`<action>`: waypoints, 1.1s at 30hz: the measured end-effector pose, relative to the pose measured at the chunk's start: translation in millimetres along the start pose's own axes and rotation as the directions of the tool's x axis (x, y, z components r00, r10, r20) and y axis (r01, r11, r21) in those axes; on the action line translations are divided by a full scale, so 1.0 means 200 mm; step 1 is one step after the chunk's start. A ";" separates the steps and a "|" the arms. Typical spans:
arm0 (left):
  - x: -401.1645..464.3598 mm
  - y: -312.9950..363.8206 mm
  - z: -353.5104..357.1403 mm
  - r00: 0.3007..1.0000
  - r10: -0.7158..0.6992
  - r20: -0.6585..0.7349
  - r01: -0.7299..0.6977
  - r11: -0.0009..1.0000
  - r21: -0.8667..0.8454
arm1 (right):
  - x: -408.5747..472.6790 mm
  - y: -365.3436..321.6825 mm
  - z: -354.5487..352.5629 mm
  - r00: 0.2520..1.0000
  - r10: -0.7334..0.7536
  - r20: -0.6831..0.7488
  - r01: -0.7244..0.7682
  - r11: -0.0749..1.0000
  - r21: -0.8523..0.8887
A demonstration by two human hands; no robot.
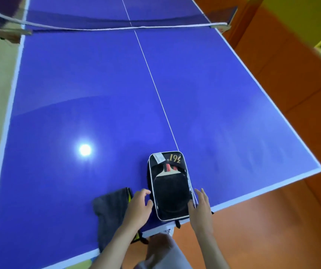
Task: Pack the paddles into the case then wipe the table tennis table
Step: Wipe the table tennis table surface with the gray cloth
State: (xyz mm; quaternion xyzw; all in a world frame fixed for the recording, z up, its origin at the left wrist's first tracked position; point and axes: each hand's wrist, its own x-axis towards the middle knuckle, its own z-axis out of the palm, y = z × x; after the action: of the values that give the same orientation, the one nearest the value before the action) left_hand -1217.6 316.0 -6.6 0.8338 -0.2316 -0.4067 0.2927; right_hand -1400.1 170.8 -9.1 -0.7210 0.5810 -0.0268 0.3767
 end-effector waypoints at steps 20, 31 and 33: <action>0.15 0.26 0.18 0.882 -0.471 -0.027 0.367 0.721 -0.589 | 0.49 -0.10 -0.16 0.831 -0.003 0.556 -0.177 0.946 0.271; 0.10 0.27 0.12 0.898 -0.440 0.010 0.304 0.604 -0.737 | 0.42 -0.25 -0.28 0.813 0.040 0.581 -0.297 0.887 0.354; 0.08 0.25 0.06 0.904 -0.426 -0.045 0.259 0.627 -0.734 | 0.38 -0.32 -0.27 0.814 0.018 0.581 -0.279 0.889 0.362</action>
State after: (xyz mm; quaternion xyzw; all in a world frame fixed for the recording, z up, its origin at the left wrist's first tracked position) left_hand -1226.0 266.0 12.6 0.7214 0.1411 -0.4202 0.5320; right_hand -1349.1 80.9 36.2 -0.5460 0.4792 0.0891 0.6814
